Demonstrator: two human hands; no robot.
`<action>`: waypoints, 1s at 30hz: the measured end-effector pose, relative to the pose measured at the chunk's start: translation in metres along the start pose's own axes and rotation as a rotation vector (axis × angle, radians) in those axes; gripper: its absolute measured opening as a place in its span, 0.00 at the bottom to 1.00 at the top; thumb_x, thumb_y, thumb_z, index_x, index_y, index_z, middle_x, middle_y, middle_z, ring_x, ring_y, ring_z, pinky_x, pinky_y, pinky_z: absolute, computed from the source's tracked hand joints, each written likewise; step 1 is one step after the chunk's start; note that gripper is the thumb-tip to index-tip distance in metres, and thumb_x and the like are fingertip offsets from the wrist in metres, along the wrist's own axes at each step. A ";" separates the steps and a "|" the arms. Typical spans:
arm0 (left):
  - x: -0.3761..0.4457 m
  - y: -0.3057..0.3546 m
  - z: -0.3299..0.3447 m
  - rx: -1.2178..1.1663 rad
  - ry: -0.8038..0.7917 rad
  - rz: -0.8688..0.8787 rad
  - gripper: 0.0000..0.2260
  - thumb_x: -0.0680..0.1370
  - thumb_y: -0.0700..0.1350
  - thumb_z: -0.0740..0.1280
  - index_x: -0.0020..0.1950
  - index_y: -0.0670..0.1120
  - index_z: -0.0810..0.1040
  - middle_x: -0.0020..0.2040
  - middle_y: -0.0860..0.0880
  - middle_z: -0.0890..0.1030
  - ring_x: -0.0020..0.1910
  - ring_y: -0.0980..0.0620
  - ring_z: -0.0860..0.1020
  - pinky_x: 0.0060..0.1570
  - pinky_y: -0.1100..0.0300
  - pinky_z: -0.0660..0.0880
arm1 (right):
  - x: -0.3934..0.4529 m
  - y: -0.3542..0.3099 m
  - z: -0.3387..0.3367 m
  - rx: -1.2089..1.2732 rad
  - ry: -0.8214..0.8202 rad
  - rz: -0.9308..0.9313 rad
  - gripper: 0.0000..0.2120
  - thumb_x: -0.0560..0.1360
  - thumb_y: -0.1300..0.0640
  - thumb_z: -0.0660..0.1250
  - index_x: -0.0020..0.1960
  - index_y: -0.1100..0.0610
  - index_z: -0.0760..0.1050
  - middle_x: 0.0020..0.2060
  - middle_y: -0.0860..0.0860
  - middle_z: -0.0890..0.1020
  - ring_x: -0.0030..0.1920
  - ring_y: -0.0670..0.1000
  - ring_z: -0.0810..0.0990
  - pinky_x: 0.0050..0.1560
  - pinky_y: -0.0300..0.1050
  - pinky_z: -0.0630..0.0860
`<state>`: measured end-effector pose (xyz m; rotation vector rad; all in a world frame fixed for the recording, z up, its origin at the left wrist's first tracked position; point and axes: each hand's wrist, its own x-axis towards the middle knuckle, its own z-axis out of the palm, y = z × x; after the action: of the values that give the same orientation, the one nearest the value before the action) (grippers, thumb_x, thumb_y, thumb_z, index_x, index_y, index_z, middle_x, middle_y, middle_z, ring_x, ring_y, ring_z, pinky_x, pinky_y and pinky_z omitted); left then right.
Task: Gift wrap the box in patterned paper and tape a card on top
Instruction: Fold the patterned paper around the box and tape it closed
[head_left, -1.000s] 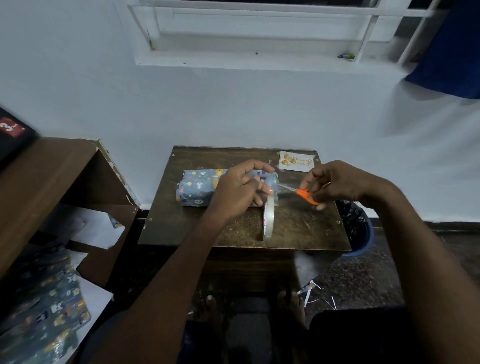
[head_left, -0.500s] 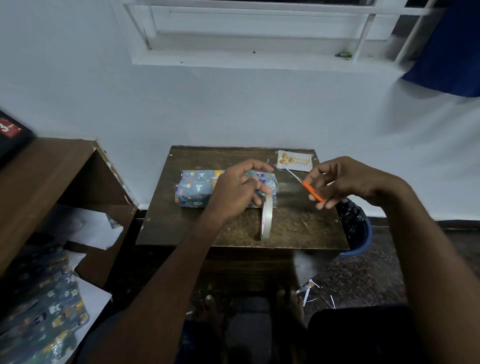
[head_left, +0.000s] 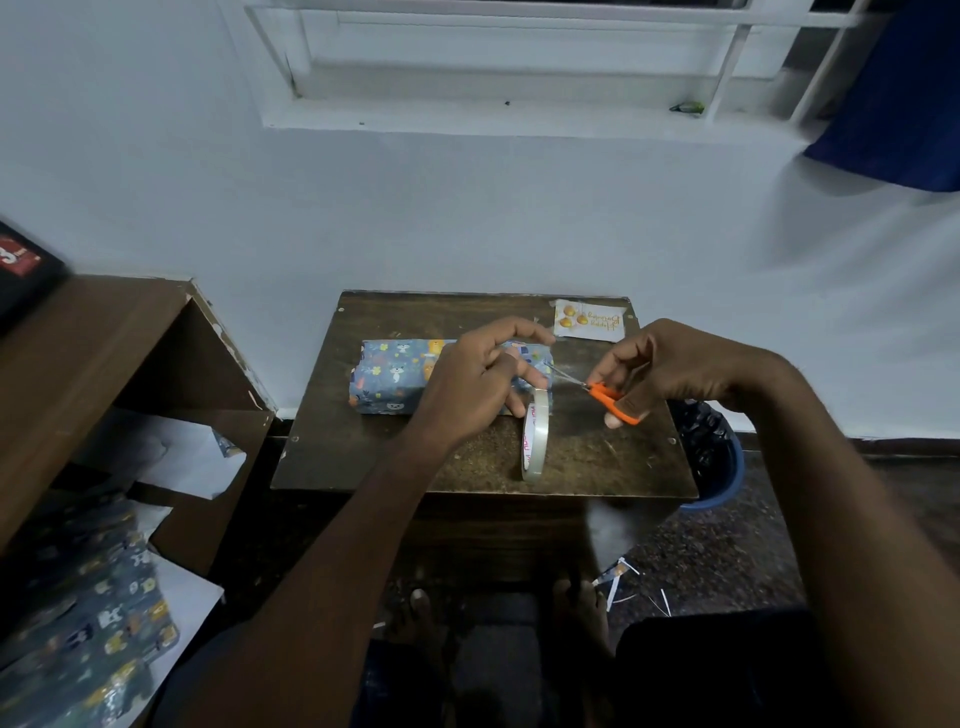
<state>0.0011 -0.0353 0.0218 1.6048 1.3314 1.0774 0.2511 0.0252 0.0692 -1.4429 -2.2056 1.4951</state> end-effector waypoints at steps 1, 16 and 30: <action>0.000 0.000 0.000 0.005 0.000 0.004 0.18 0.85 0.35 0.58 0.61 0.53 0.83 0.42 0.50 0.88 0.30 0.45 0.83 0.38 0.56 0.80 | 0.001 -0.001 0.001 0.000 0.000 -0.009 0.16 0.70 0.71 0.79 0.56 0.60 0.85 0.44 0.59 0.89 0.45 0.55 0.88 0.45 0.44 0.84; 0.000 0.003 0.002 -0.023 -0.003 -0.005 0.18 0.85 0.35 0.57 0.62 0.51 0.83 0.44 0.48 0.88 0.31 0.42 0.84 0.29 0.69 0.71 | 0.010 0.001 0.005 -0.042 0.111 -0.086 0.14 0.68 0.68 0.81 0.52 0.55 0.88 0.41 0.57 0.89 0.44 0.53 0.87 0.54 0.61 0.80; 0.002 0.000 0.002 -0.039 -0.007 -0.011 0.15 0.85 0.37 0.61 0.67 0.53 0.77 0.44 0.50 0.89 0.29 0.48 0.83 0.31 0.67 0.73 | 0.010 -0.001 0.000 -0.140 0.125 -0.133 0.14 0.69 0.68 0.81 0.51 0.55 0.88 0.39 0.53 0.89 0.41 0.49 0.87 0.47 0.35 0.79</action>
<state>0.0033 -0.0332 0.0209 1.5694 1.3060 1.0837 0.2452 0.0322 0.0659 -1.3557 -2.3185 1.1976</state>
